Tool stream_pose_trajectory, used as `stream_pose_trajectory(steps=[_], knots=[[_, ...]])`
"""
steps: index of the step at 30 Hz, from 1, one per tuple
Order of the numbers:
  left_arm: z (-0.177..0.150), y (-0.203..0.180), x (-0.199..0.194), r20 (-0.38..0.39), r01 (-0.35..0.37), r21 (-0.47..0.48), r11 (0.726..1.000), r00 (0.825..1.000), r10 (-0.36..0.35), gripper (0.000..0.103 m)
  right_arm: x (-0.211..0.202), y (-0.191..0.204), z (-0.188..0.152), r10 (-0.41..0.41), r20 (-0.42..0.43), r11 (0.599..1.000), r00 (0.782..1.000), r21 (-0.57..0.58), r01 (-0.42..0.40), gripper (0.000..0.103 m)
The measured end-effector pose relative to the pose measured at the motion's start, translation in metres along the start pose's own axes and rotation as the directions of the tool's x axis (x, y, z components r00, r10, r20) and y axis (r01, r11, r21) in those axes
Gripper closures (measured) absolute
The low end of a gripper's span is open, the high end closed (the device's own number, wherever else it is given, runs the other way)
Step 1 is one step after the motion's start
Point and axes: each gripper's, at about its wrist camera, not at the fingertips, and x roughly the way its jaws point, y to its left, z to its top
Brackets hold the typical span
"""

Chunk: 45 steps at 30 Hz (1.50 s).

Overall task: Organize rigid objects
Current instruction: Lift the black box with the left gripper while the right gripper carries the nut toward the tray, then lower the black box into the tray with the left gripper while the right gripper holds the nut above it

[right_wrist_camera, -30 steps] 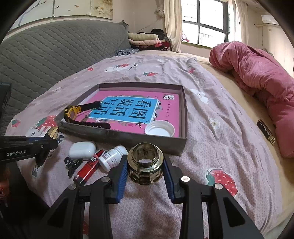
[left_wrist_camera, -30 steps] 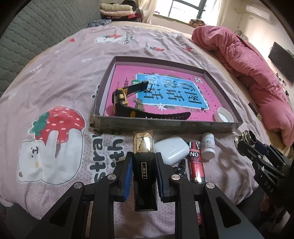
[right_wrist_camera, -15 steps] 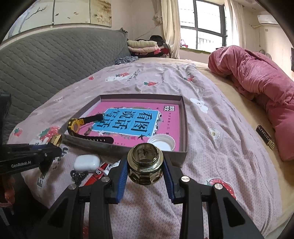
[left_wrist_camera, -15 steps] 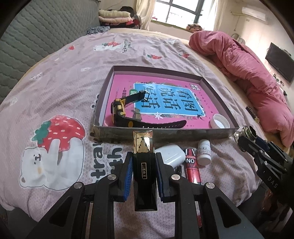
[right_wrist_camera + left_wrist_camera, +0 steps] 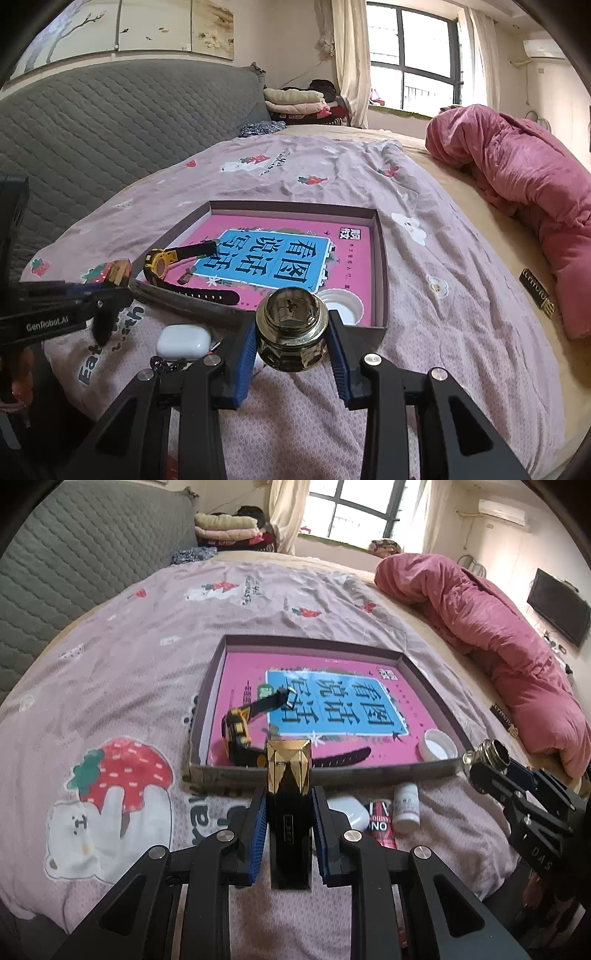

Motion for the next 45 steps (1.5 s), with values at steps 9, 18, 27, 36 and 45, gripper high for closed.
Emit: stream_pose_trajectory(steps=[9,18,27,36,45], knots=[[0.009,-0.004,-0.004,0.021,-0.001,-0.005,1.000,1.000,0.001,0.080,-0.002,0.000,0.008,0.004,0.025,1.000,1.000,-0.004,-0.004,0.067],[0.021,-0.007,-0.001,0.033,0.002,-0.019,1.000,0.999,-0.001,0.080,-0.001,0.001,0.011,0.008,0.033,1.000,0.999,-0.010,-0.008,0.067],[0.037,-0.006,0.008,0.050,0.009,-0.040,0.999,0.999,-0.007,0.080,0.003,-0.001,0.017,-0.001,0.030,1.000,1.000,0.009,0.001,0.067],[0.043,-0.002,0.024,0.048,0.005,-0.062,0.998,0.999,-0.002,0.080,0.013,0.005,0.017,-0.003,0.018,1.000,1.000,-0.006,0.003,0.067],[0.052,-0.003,0.043,0.045,0.005,-0.074,0.997,0.999,-0.001,0.080,0.026,0.009,0.020,-0.009,0.000,1.000,1.000,-0.009,0.009,0.067]])
